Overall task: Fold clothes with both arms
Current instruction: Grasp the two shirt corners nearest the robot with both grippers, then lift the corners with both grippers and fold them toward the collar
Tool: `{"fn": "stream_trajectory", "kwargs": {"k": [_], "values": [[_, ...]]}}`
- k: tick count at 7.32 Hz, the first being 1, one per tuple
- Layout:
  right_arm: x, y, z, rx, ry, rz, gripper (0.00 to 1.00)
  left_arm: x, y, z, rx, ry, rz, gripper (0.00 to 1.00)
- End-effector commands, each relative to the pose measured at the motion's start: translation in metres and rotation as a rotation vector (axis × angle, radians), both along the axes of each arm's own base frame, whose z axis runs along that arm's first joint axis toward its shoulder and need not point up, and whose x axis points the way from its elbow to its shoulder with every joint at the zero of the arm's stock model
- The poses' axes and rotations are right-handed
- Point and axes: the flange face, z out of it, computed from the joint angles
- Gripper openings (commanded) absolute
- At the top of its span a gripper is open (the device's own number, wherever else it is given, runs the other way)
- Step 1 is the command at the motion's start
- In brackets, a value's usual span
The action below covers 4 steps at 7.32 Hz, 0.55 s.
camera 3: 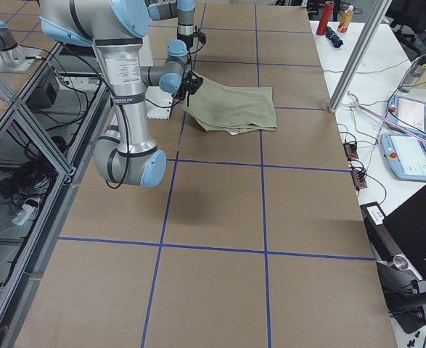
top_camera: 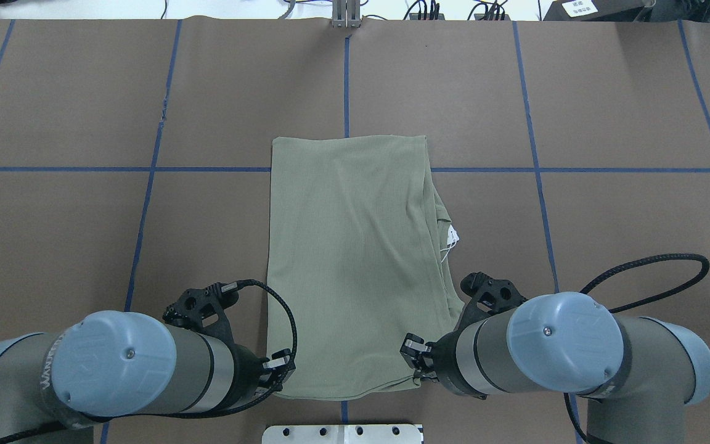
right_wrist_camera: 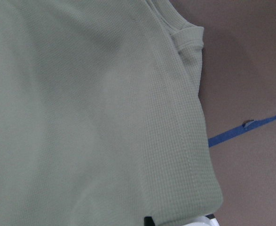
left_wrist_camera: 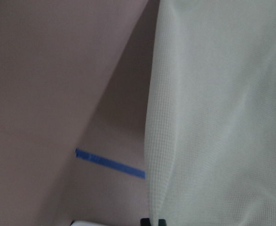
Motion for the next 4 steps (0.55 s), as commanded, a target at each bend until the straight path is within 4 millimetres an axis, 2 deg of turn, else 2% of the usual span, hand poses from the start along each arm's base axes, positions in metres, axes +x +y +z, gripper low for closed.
{"fn": "stream_trajectory", "kwargs": {"k": [1, 2, 3, 4], "values": [[-0.002, -0.009, -0.002, 0.004, -0.006, 0.007, 0.00, 0.001, 0.002, -0.002, 0.005, -0.004, 0.007, 0.00], [-0.005, -0.051, 0.006, 0.014, 0.023, 0.074, 0.00, -0.006, -0.023, 0.000, 0.016, -0.010, -0.042, 0.00], [-0.007, -0.087, -0.001, 0.047, 0.025, 0.111, 0.00, -0.017, -0.061, -0.002, 0.025, -0.011, -0.111, 0.00], [-0.010, -0.111, -0.003, 0.050, 0.036, 0.152, 0.00, -0.018, -0.097, -0.009, 0.080, -0.017, -0.142, 0.00]]}}
